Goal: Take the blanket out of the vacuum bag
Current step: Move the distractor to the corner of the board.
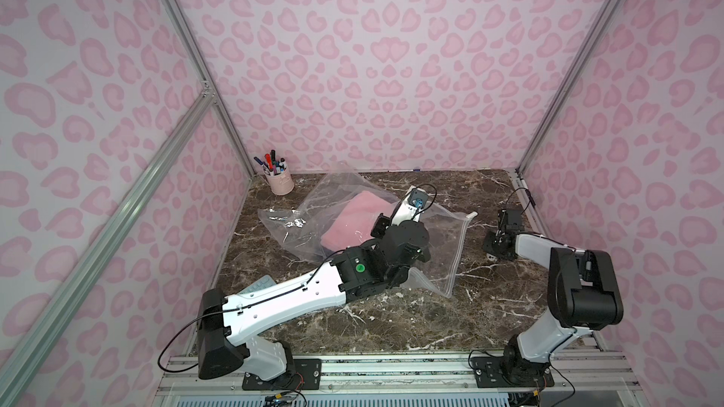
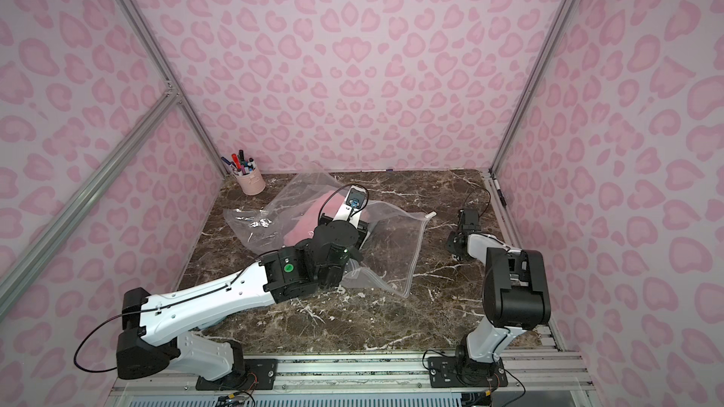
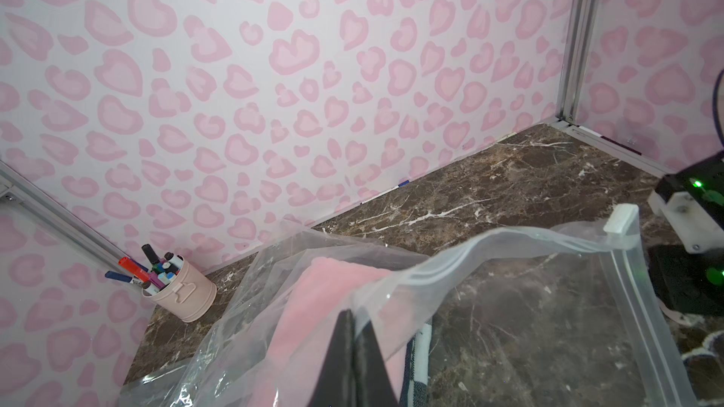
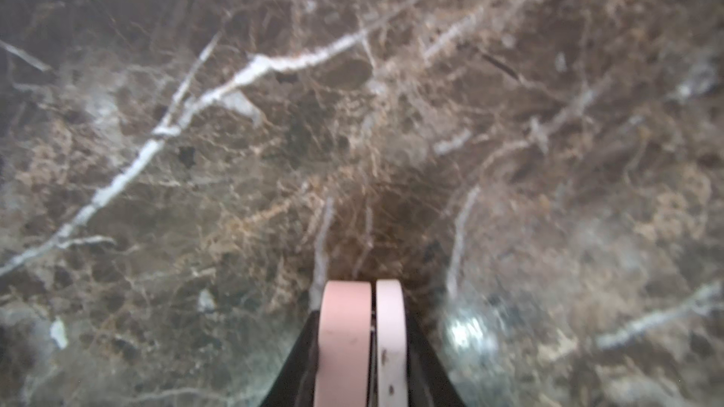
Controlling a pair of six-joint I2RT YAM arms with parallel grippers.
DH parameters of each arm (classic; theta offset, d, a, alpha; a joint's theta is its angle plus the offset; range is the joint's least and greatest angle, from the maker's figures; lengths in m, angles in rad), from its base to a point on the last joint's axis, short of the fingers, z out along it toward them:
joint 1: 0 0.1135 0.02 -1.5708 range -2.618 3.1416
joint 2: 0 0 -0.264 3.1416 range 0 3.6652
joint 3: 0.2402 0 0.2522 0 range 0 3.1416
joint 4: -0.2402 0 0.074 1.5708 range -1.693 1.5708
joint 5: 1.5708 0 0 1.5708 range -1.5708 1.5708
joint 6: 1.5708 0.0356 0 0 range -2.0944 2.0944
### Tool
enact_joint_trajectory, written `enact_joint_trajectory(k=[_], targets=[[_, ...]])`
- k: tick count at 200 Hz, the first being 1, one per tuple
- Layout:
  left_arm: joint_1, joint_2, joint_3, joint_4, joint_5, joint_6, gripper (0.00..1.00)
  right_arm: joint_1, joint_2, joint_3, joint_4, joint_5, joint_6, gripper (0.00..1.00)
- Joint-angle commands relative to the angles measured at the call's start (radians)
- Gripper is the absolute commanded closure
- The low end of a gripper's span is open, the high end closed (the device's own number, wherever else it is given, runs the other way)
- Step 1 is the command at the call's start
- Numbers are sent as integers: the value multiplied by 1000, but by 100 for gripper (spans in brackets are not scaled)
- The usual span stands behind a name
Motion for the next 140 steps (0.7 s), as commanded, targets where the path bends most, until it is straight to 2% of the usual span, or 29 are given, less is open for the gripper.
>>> enact_joint_trajectory(k=[1, 36, 65, 101, 134, 140], targets=[[29, -5, -17, 117, 73, -5, 96, -6, -43, -63, -275, 33, 107, 100], [51, -11, -44, 144, 168, -32, 96, -89, -118, -93, -419, 128, 244, 100], [61, -32, -64, 152, 204, -39, 97, -274, -183, -147, -421, 25, 249, 100], [84, -82, -110, 183, 229, -49, 97, -304, -171, -103, -471, -26, 316, 100], [89, -116, -155, 209, 239, -48, 96, -306, -113, -163, -444, -9, 304, 100], [90, -131, -170, 227, 248, -48, 96, -310, -119, -180, -434, -12, 303, 97]])
